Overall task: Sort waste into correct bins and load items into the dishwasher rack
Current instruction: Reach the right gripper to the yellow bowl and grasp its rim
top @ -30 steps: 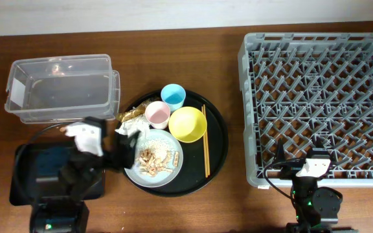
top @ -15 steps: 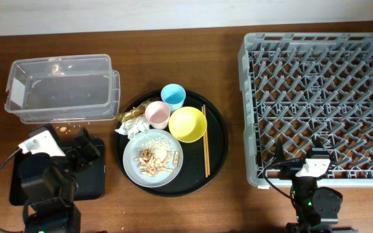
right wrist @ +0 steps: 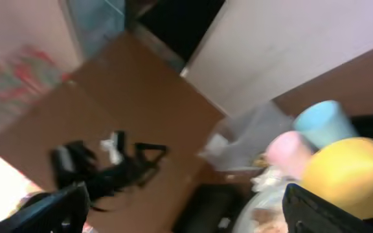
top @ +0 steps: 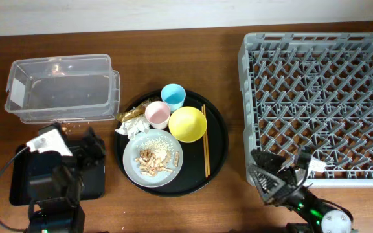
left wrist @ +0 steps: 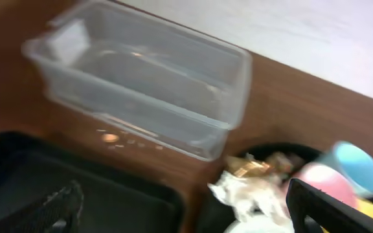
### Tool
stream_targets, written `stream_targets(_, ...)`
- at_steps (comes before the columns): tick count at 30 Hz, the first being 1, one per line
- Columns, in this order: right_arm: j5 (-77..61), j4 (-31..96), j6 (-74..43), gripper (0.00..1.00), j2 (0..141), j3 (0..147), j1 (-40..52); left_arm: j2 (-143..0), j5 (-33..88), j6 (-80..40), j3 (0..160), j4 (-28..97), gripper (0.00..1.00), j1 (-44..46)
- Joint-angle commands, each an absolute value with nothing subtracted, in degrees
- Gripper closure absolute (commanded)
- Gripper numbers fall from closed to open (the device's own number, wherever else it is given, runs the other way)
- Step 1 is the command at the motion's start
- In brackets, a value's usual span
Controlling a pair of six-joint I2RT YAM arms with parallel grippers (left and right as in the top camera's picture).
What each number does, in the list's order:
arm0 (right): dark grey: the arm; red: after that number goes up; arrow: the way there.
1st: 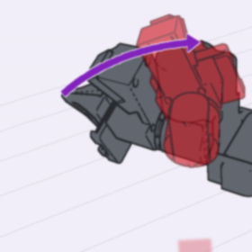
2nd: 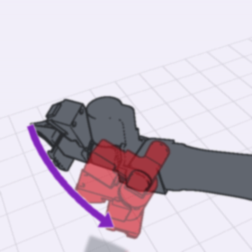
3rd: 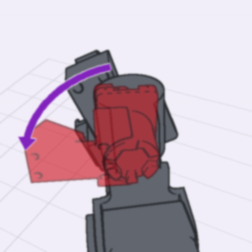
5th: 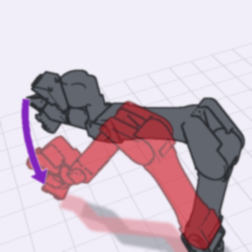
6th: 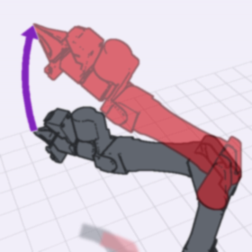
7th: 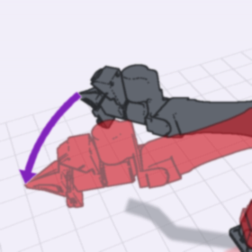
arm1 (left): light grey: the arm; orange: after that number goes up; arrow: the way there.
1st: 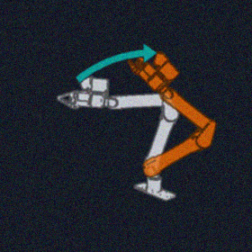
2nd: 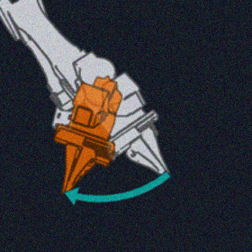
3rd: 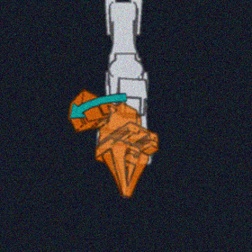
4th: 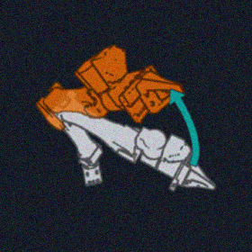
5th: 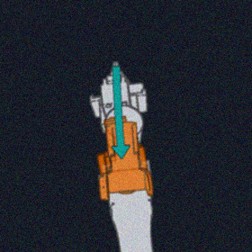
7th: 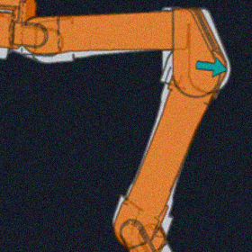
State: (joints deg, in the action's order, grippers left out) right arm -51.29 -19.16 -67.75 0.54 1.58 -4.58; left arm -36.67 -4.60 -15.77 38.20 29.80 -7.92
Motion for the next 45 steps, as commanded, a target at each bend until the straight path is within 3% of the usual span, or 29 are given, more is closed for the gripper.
stream_targets(1,-51.55,-14.9,-74.46,0.04,1.41,9.47,-4.93,-36.29,-15.97,-22.15,38.94,30.09,0.01,-7.75)
stream_targets(6,-47.75,10.13,-54.89,0.04,12.67,28.32,-4.93,-36.29,-15.9,-22.28,38.94,30.48,0.01,-5.8)
stream_targets(12,-41.1,45.12,-28.16,0.05,39.38,59.35,-4.49,-36.29,-15.88,-22.28,38.94,32.75,0.01,-3.33)
stream_targets(15,-31.59,59.02,-21.08,0.11,50.06,71.96,-0.73,-36.29,-15.9,-22.28,38.94,32.75,0.01,-3.36)
stream_targets(18,-16.97,68.4,-20.43,0.16,60.1,82.13,9.21,-36.29,-15.88,-22.28,38.94,32.93,0.01,-3.36)
stream_targets(23,1.78,69.47,-29.95,0.18,74.17,86.28,30.46,-36.29,-15.88,-22.28,38.94,34.65,0.01,-3.36)
stream_targets(27,11.68,65.87,-30.52,0.17,85.56,86.28,40.77,-36.29,-15.88,-22.28,38.94,36.91,0.01,-3.36)
stream_targets(30,15.07,63.9,-30.79,0.01,91.98,86.28,42.35,-36.29,-15.88,-22.28,38.94,38.94,0.01,-3.36)
stream_targets(36,14.83,62.0,-38.24,0.0,99.02,86.28,41.17,-36.29,-15.88,-22.28,38.94,42.81,0.01,-3.36)
stream_targets(40,9.34,58.06,-38.63,0.04,101.86,86.26,41.01,-36.29,-15.9,-22.28,38.94,44.77,0.01,-3.38)
stream_targets(45,12.38,57.32,-38.92,0.04,104.16,85.95,41.56,-36.29,-15.9,-22.28,38.94,44.97,0.01,-3.36)
